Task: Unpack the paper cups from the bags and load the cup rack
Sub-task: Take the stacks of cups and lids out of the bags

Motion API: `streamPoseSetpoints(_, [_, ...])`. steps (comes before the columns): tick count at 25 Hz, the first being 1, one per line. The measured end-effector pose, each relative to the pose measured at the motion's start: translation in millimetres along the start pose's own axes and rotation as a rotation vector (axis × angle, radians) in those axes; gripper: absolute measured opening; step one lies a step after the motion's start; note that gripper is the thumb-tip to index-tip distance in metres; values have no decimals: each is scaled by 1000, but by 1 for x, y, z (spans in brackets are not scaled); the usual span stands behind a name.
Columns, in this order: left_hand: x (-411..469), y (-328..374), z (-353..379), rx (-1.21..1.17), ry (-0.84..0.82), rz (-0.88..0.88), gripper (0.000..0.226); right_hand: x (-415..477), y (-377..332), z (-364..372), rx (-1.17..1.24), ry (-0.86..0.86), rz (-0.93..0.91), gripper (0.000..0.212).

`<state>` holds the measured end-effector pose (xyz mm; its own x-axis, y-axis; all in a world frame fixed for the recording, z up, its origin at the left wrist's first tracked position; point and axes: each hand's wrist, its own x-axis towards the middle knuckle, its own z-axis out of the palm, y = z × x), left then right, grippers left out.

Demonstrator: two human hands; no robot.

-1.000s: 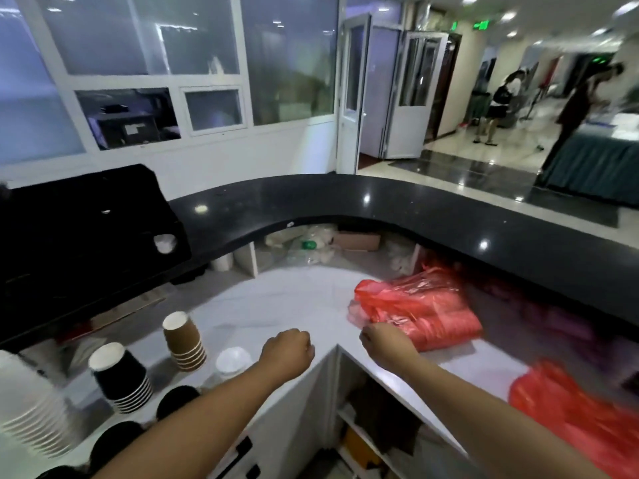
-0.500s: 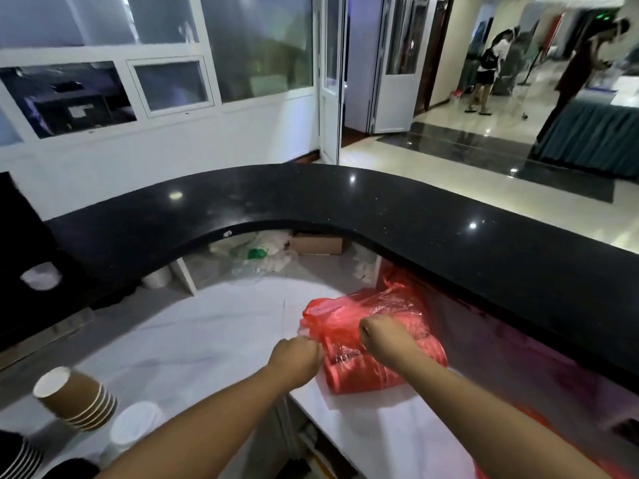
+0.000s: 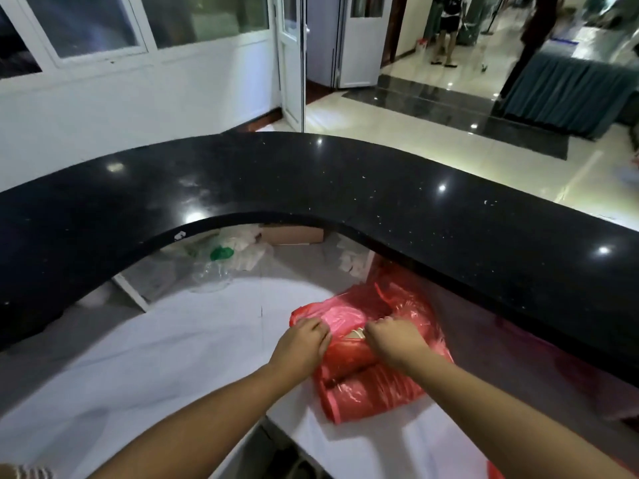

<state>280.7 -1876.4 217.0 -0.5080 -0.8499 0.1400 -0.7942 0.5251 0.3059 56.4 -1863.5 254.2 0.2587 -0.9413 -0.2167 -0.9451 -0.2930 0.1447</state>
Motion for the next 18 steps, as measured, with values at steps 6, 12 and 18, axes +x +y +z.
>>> streamPoseSetpoints(6, [33,29,17,81,-222,31,35,-56,13,17,-99,-28,-70,22])
streamPoseSetpoints(12, [18,44,10,297,-473,-76,62,-61,21,47,-68,183,-216,9])
streamPoseSetpoints(18, [-32,27,21,263,-427,-214,96,-14,-14,25,-8,206,-346,20])
